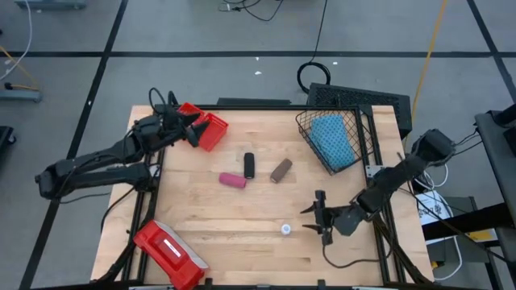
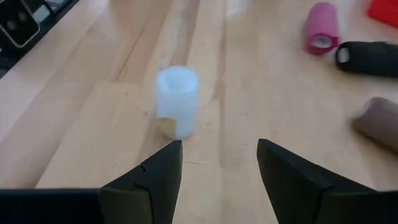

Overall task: Pick & place medical supplies in basket/bin
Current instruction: Put the transparent pill bottle into the left red bin

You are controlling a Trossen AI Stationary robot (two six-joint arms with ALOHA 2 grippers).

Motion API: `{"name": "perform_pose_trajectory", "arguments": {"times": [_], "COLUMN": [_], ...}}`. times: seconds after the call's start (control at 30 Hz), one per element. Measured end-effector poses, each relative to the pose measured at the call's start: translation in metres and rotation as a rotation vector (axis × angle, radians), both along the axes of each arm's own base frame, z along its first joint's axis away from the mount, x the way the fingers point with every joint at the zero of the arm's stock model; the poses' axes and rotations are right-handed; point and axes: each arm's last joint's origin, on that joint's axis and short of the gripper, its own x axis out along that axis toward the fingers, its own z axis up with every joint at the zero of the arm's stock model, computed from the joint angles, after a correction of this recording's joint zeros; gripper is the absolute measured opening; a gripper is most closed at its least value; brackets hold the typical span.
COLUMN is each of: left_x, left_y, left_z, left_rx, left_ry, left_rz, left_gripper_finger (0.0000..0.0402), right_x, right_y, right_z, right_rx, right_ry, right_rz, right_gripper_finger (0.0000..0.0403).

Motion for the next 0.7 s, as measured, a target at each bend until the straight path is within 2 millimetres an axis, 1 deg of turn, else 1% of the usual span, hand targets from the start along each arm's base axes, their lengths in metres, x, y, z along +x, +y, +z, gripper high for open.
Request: {"name": "perform_pose_trajectory", "arguments": {"times": [0.1, 0.23, 0.4, 0.5, 0.57, 0.7], "left_x": [0.009, 0.021, 0.035, 0.043, 0.049, 0.058], "left_y": [-0.006, -0.015, -0.024, -0.029, -0.032, -0.037], "left_z": [0.0, -0.002, -0.006, -0.008, -0.011, -0.014], "left_rx": [0.008, 0.028, 0.036, 0.039, 0.047, 0.061], "left_ry": [-0.007, 0.001, 0.006, 0.0, 0.005, 0.004], "left_rz": [-0.046, -0.094, -0.101, -0.13, -0.154, -0.176], "left_gripper_finger": [0.0321, 0.0321, 0.0321, 0.0321, 0.0321, 0.0321], "right_x": [0.004, 0.01, 0.017, 0.023, 0.028, 0.033], "right_y": [0.005, 0.01, 0.01, 0.009, 0.01, 0.013], "right_z": [-0.013, -0.027, -0.043, -0.051, -0.056, -0.063], "right_rx": [0.0, 0.05, 0.047, 0.09, 0.125, 0.146], "right_ry": [0.012, 0.01, 0.023, 0.032, 0.012, -0.025], "right_rz": [0.004, -0.025, -0.03, -0.002, 0.02, 0.046], "right_gripper_finger": [0.0196, 0.0196, 0.0197, 0.0199, 0.0208, 0.0244]}}
